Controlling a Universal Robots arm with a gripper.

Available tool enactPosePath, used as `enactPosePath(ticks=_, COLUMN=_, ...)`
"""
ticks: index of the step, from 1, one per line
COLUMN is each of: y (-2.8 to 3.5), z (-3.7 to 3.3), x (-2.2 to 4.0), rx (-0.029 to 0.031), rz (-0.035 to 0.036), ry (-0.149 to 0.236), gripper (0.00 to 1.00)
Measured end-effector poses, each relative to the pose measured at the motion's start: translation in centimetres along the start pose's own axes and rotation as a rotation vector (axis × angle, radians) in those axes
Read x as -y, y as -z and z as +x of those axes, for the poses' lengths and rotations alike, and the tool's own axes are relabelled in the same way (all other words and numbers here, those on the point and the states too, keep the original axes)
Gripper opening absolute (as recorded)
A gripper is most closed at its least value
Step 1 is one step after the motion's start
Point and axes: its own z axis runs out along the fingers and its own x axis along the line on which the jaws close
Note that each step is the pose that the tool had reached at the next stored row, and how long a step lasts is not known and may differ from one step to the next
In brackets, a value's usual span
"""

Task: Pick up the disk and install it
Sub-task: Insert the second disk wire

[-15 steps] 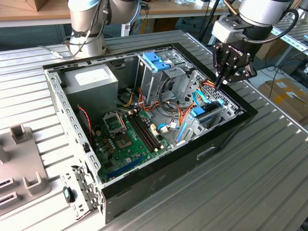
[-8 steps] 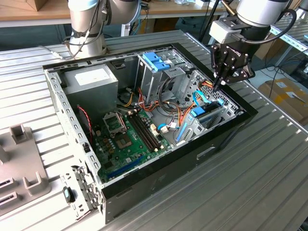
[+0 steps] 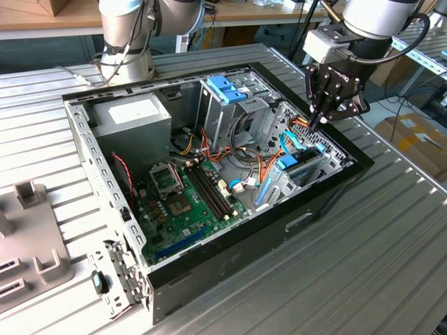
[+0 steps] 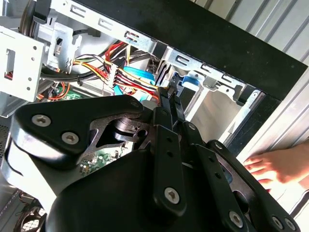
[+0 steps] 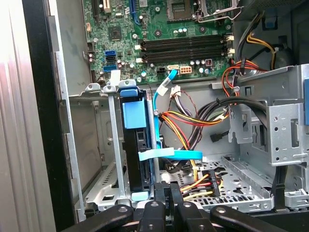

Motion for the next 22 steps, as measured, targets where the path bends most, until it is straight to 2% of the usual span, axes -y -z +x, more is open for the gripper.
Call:
enactPosePath(ticks=5, y=0.00, z=0.02, x=-0.01, rx=-0.0002, rz=0.0000, ry=0.000, gripper=0.16)
enactPosePath(ticks=9, y=-0.04, z=0.72, x=-0.20, rx=0.0000, rz=0.0000, ry=0.001, gripper=0.16)
enactPosePath(ticks=10, y=-0.09, z=0.95, x=-0.43, rx=0.0001, rz=0.0000, ry=0.001, gripper=0.16)
enactPosePath(ticks=13, y=-0.48, z=1.18, x=-0.69, rx=0.0004, rz=0.0000, ry=0.006, gripper=0.16)
enactPosePath(ticks=15, y=-0.70, z=1.24, x=-0.70, rx=0.0013, rz=0.0001, ry=0.017, gripper=0.16)
enactPosePath(ticks=18, y=-1.07, z=1.35, x=-0.72, rx=0.0050, rz=0.0005, ry=0.071, gripper=0.16)
enactPosePath(ticks=22, y=-1.38, z=1.42, x=-0.82, rx=0.0075, rz=0.0007, ry=0.102, gripper=0.16)
